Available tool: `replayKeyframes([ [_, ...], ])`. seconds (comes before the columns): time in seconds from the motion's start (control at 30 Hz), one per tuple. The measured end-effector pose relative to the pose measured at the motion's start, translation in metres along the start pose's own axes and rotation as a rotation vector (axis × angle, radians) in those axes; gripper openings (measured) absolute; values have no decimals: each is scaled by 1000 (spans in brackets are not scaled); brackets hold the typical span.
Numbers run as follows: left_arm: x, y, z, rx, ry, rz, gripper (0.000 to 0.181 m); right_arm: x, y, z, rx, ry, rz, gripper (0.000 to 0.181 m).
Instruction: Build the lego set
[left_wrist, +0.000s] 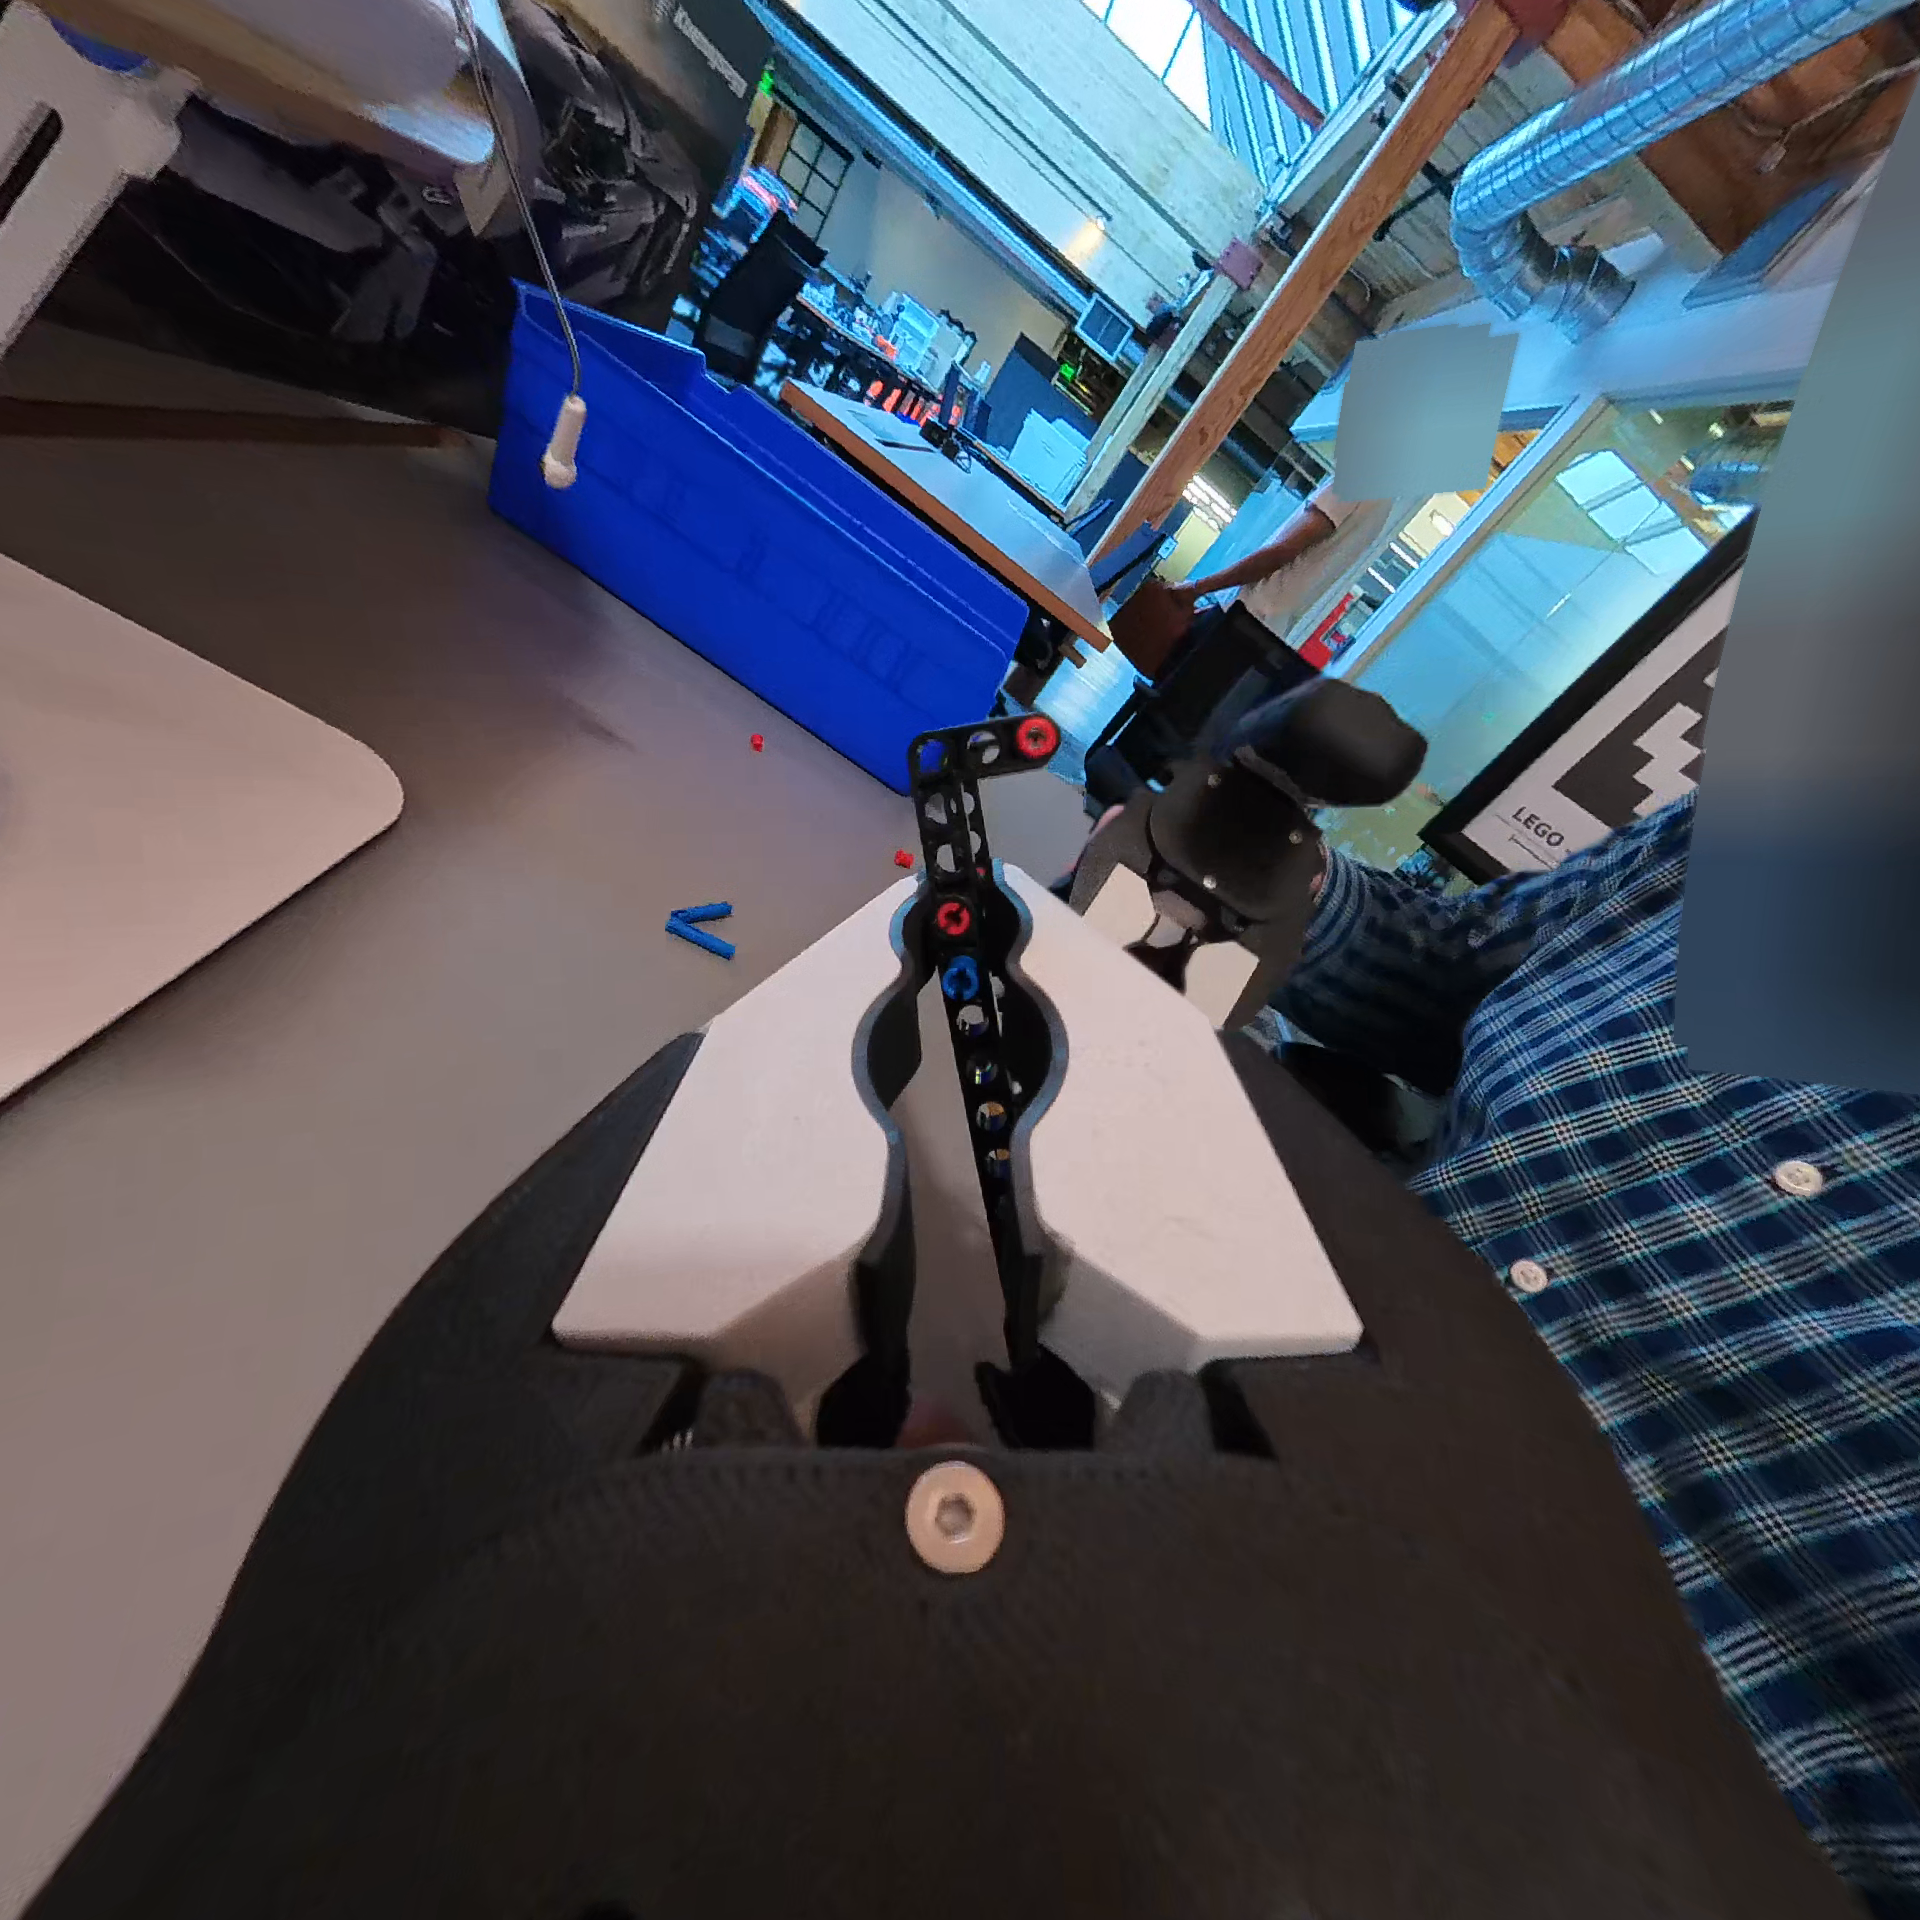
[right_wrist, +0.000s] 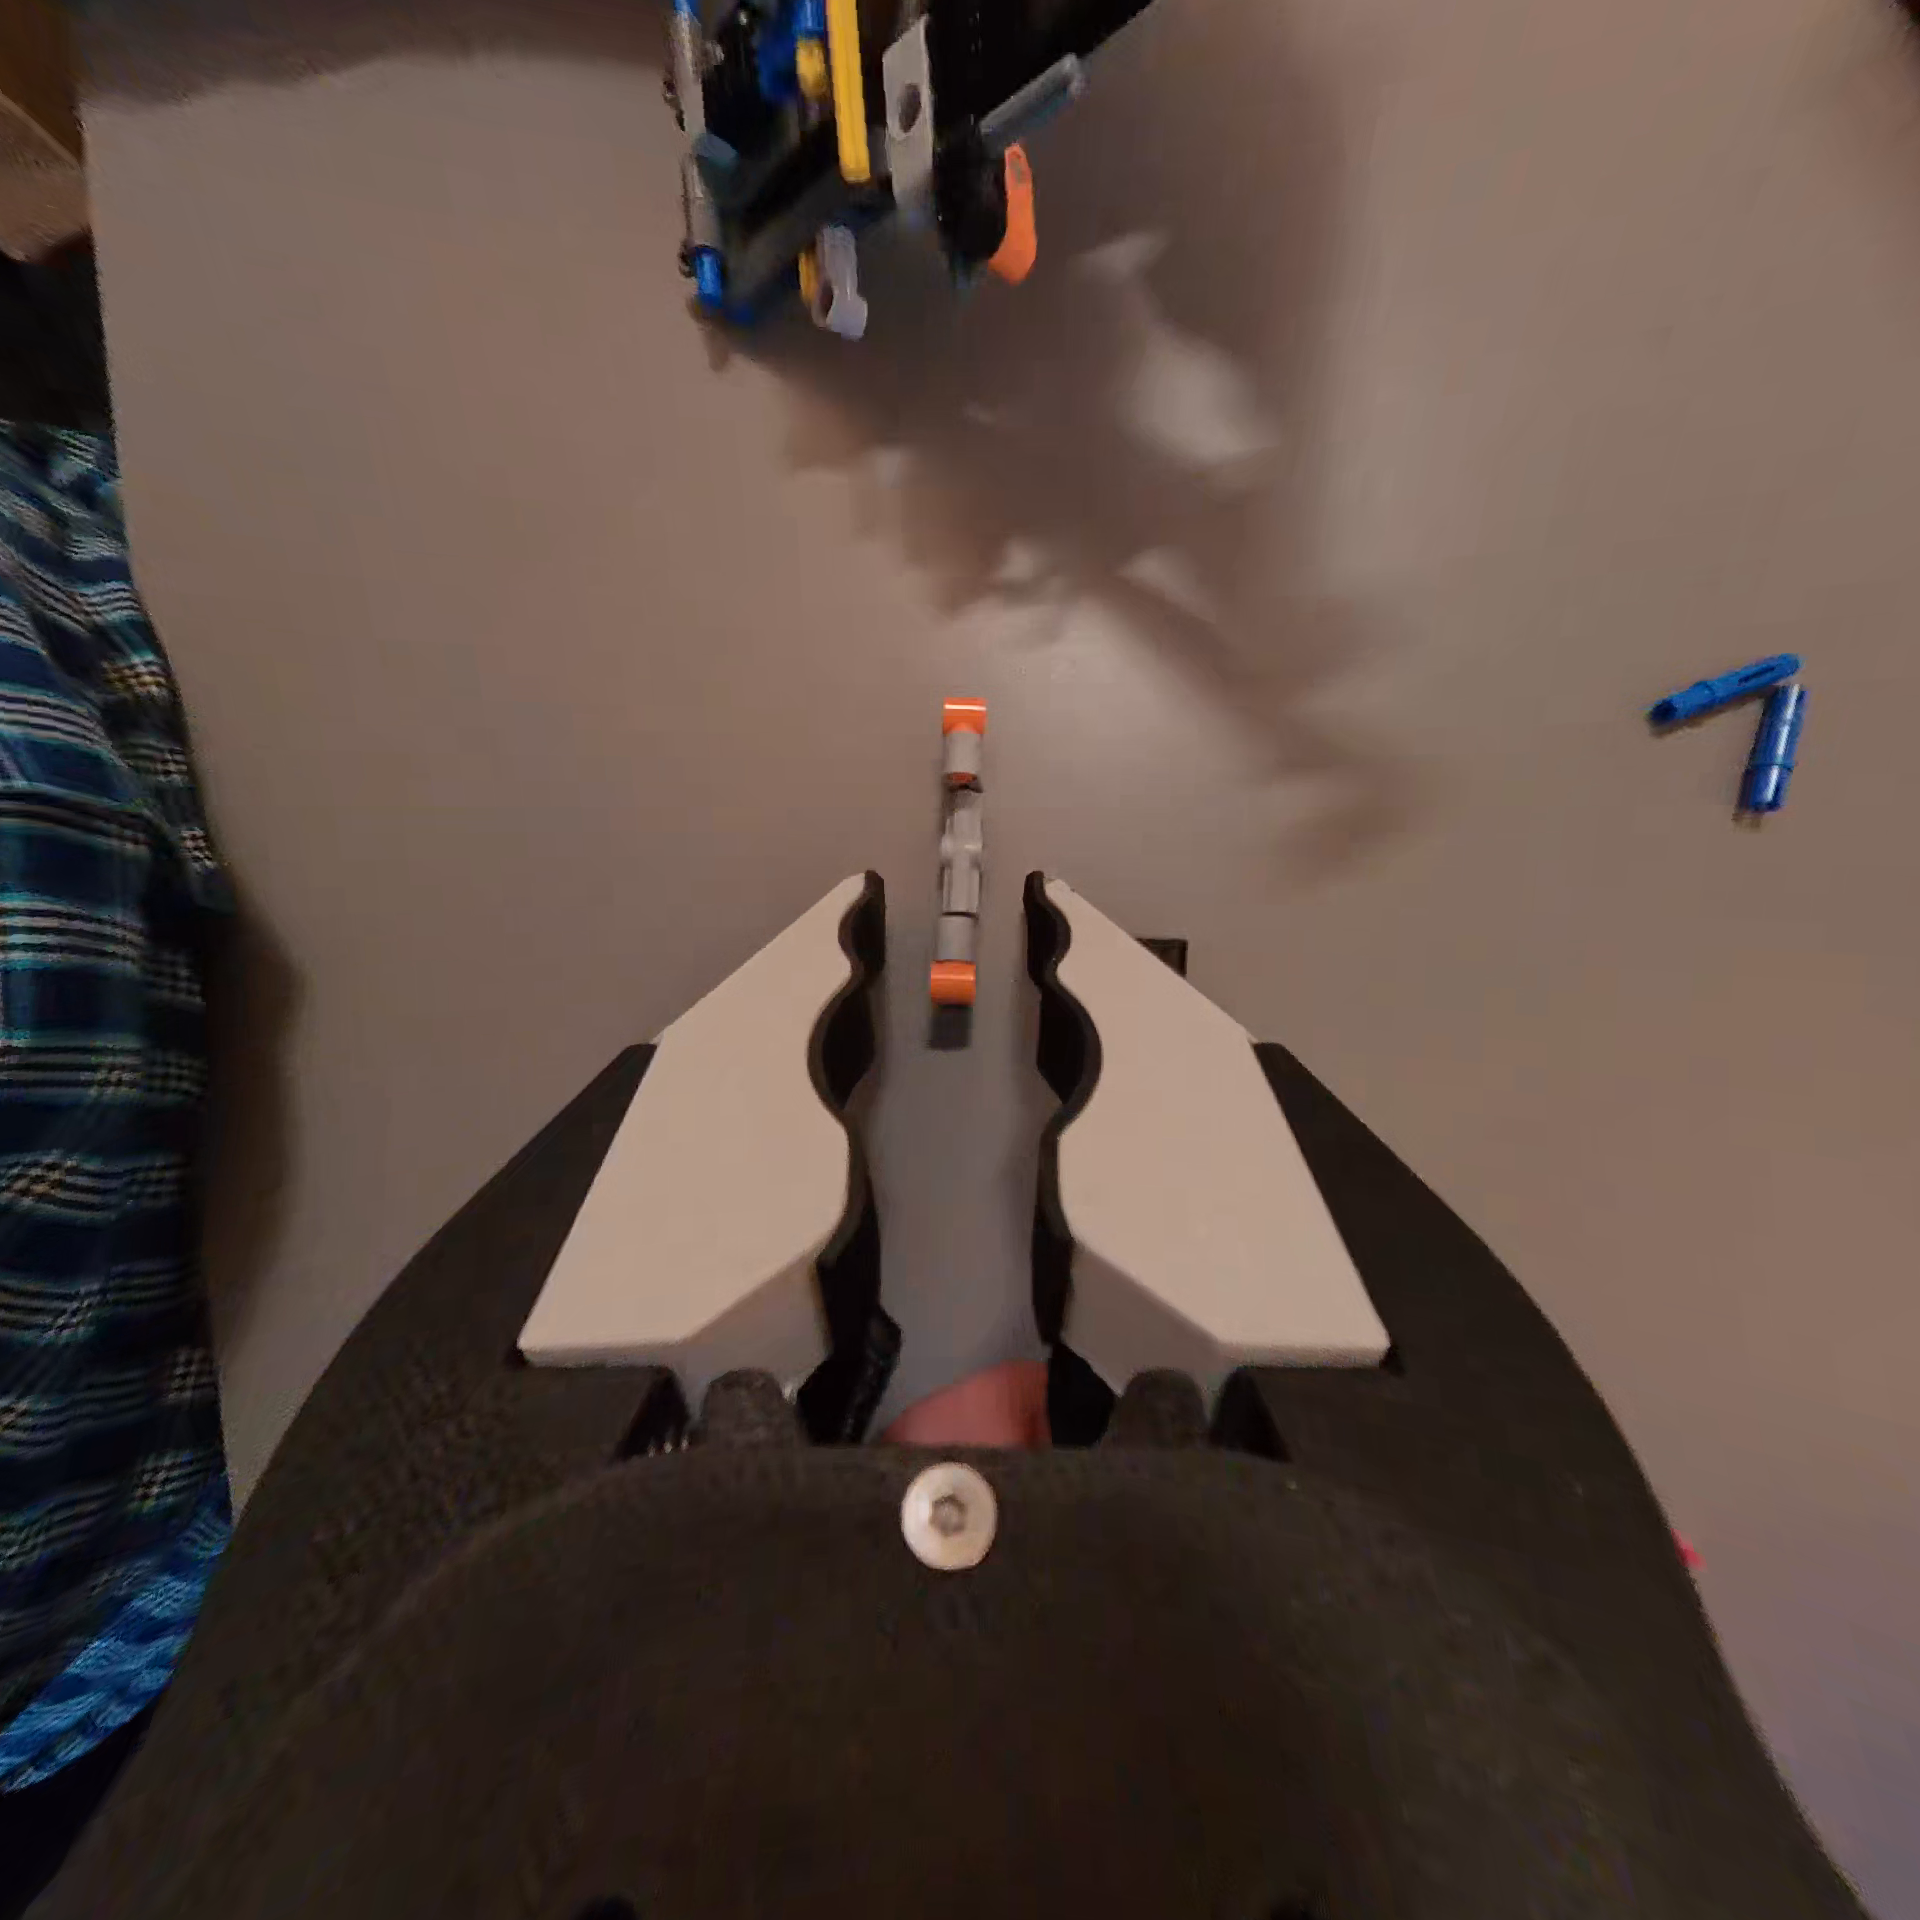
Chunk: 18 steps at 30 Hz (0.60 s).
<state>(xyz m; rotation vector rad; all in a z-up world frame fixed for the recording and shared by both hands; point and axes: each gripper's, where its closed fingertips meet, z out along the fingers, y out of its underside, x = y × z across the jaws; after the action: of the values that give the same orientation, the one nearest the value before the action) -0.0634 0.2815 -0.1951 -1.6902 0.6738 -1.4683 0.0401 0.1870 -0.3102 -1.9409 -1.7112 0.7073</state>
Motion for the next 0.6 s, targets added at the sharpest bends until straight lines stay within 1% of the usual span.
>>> replayKeyframes([
  [0.1,0,3,-3,19,-14,-18,6,0,7,0,-24,55,-16,21],
  [0.17,0,4,-4,27,-21,-23,5,4,6,0,-12,81,-6,5],
  [0.23,-1,4,-4,38,-29,-30,5,5,2,-2,9,102,-10,5],
  [0.33,-5,4,-5,68,-52,-54,5,6,-31,-15,113,134,-30,5],
  [0.43,-6,4,-4,92,-59,-75,5,16,-67,-24,172,207,-94,5],
  [0.5,-6,3,-3,110,-58,-93,5,24,-88,-26,191,259,-150,4],
  [0.6,-7,3,-1,130,-52,-124,5,35,-111,-22,178,317,-244,5],
])
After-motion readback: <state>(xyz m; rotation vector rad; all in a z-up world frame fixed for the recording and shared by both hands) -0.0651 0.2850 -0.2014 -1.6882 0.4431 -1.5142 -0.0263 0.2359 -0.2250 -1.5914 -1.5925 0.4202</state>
